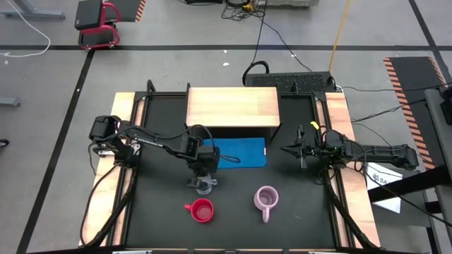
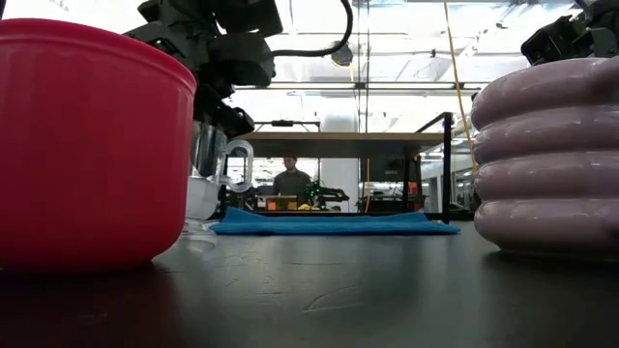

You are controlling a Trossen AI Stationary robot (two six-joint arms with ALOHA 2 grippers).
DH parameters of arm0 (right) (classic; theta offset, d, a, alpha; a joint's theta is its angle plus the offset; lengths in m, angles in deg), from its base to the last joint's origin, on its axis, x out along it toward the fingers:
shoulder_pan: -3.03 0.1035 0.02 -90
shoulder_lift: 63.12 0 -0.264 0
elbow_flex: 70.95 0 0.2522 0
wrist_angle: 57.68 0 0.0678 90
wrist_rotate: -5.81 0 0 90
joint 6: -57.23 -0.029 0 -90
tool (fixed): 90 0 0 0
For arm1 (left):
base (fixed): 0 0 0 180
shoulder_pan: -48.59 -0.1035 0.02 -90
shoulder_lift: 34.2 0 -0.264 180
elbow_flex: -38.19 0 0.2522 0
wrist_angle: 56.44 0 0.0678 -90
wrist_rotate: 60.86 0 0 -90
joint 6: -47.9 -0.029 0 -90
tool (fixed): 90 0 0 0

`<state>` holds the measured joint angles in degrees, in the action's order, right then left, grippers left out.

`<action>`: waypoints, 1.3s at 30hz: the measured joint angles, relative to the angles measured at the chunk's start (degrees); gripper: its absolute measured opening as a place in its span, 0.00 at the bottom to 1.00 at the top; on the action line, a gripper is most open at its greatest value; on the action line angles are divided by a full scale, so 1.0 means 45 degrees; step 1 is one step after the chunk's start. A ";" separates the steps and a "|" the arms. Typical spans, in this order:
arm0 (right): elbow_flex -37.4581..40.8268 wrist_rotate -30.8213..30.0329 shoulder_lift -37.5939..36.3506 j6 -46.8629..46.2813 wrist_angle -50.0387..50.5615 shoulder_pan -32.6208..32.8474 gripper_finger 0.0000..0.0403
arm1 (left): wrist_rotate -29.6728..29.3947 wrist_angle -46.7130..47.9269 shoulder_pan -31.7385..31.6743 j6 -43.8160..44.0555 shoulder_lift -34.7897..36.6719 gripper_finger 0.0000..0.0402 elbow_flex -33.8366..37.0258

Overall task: Stack small to large cups/mugs on shelf
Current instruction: Put the glass mug on the shelf

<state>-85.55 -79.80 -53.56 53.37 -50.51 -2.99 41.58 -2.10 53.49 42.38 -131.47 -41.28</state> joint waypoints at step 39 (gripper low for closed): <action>-0.0005 0.0000 0.0112 -0.0005 0.0001 0.0001 0.00 | -0.2450 0.4313 -0.1633 -0.2637 0.0821 0.00 -0.3489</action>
<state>-85.57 -79.80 -53.06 53.35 -50.50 -2.99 30.56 17.31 46.15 30.51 -127.78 -56.98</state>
